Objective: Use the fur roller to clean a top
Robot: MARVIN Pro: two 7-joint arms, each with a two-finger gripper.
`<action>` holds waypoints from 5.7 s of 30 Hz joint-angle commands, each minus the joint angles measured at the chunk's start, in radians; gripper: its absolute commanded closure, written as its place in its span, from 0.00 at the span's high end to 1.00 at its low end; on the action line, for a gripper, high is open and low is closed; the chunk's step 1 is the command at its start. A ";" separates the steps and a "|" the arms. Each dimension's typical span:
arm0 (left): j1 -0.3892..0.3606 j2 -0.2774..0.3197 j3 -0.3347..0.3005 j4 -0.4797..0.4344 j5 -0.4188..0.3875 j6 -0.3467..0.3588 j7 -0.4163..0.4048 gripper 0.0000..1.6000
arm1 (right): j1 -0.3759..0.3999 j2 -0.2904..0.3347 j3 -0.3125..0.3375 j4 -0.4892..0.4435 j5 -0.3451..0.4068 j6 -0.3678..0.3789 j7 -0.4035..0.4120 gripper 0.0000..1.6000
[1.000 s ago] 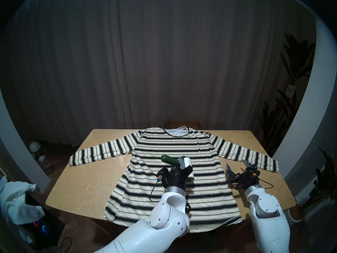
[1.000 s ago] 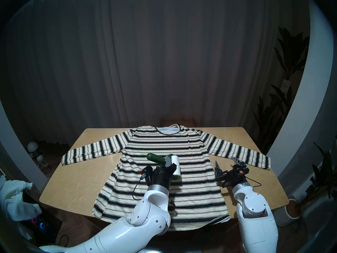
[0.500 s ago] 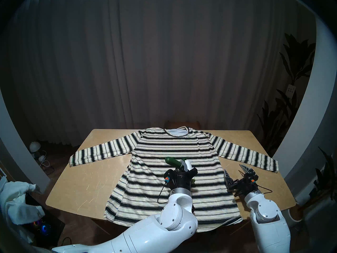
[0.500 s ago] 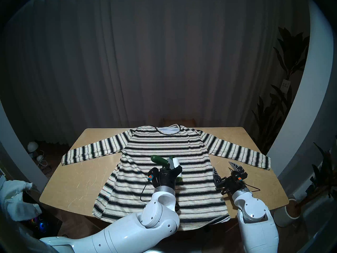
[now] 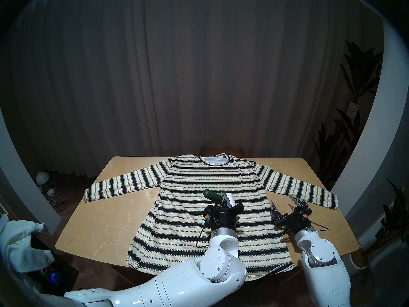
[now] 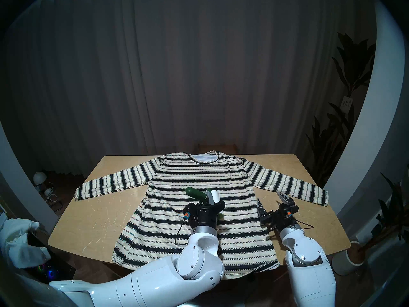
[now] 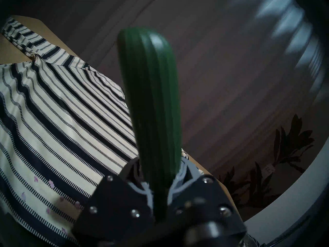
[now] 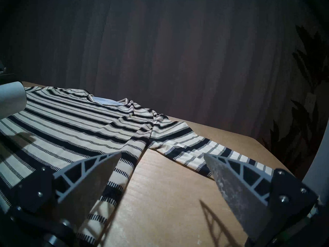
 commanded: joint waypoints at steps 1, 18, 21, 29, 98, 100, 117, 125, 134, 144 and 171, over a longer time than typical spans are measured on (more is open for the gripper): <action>-0.072 -0.046 0.020 0.044 0.006 0.004 0.006 0.00 | 0.023 0.001 -0.004 0.002 -0.021 -0.022 -0.018 1.00; -0.126 -0.056 0.105 0.083 -0.020 -0.021 0.013 0.00 | 0.041 0.005 -0.039 0.023 -0.166 0.081 -0.111 1.00; -0.130 -0.054 0.112 0.080 -0.028 -0.020 0.029 0.00 | 0.046 0.015 -0.048 0.014 -0.182 0.118 -0.109 1.00; -0.131 -0.048 0.116 0.073 -0.031 -0.024 0.043 0.00 | 0.032 0.074 -0.063 -0.024 -0.162 0.191 -0.011 1.00; -0.108 0.111 0.098 -0.025 -0.111 0.165 0.164 0.00 | 0.037 0.199 -0.128 -0.010 -0.255 0.337 0.104 1.00; -0.107 0.115 0.097 -0.028 -0.114 0.165 0.162 0.00 | 0.037 0.201 -0.132 -0.002 -0.255 0.338 0.101 1.00; -0.106 0.135 0.069 -0.007 -0.119 0.164 0.175 0.00 | 0.019 0.216 -0.142 0.038 -0.245 0.345 0.069 1.00; -0.096 0.137 0.056 -0.003 -0.124 0.157 0.180 0.00 | 0.013 0.224 -0.142 0.054 -0.239 0.341 0.056 1.00; -0.071 0.164 0.024 -0.015 -0.136 0.137 0.211 0.00 | -0.011 0.229 -0.139 0.057 -0.226 0.337 0.049 1.00; -0.047 0.196 0.000 -0.062 -0.148 0.102 0.221 0.00 | -0.024 0.233 -0.144 0.064 -0.218 0.327 0.043 1.00; -0.031 0.354 -0.066 -0.132 -0.174 0.103 0.240 0.00 | -0.031 0.228 -0.164 0.067 -0.205 0.334 0.021 1.00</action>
